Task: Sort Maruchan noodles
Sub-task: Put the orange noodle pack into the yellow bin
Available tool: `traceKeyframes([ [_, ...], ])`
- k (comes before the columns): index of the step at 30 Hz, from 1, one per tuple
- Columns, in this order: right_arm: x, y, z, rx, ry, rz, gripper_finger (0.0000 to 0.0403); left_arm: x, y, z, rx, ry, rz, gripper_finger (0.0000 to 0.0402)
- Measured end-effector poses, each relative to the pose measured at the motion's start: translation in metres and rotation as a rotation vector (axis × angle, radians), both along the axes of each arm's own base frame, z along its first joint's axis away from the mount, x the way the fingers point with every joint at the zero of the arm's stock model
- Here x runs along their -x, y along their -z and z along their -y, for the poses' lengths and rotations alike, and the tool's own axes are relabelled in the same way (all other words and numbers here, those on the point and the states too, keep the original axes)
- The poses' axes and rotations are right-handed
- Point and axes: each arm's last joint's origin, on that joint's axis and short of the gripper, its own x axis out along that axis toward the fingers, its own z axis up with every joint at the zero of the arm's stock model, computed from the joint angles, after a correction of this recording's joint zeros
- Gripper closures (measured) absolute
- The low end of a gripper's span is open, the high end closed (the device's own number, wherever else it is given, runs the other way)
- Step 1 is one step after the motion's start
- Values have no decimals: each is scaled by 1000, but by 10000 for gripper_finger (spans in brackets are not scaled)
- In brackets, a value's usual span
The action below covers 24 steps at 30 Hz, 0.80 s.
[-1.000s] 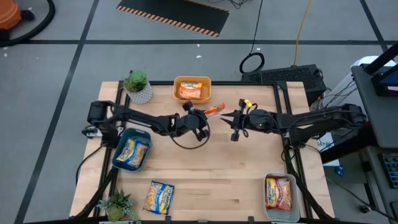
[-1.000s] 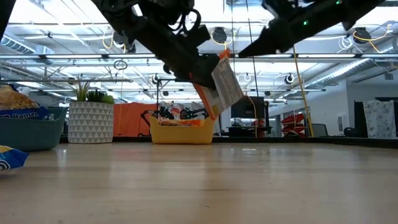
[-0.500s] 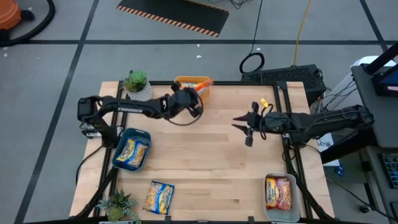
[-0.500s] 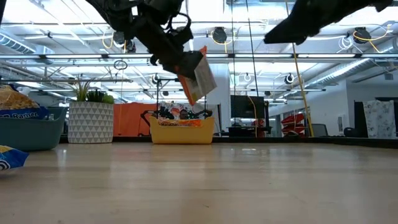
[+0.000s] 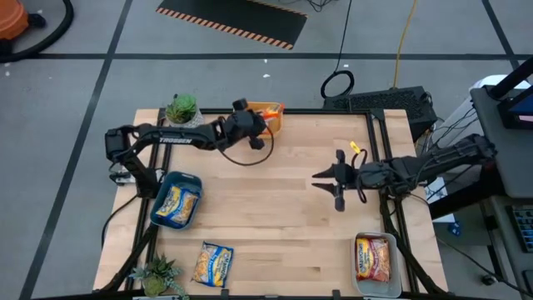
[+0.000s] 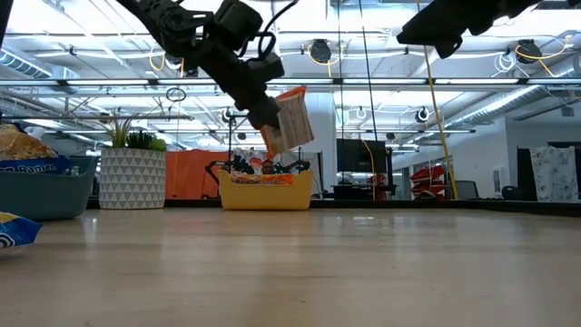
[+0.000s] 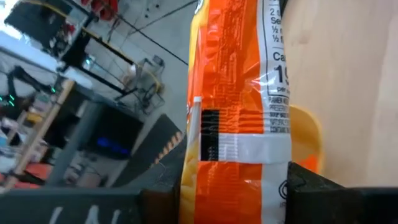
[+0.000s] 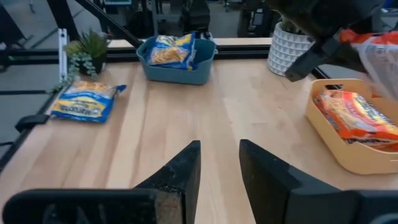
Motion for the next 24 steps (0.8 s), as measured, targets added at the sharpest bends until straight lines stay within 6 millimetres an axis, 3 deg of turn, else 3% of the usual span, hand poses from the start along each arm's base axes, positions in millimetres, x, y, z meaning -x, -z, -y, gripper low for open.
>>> traceKeyframes([
  [12,1,-1,-6,-25,-23,12,298,16,11,-18,-58,-93,-239,273],
  [24,1,-1,-5,61,-18,9,298,18,14,-28,-87,-58,-293,273],
])
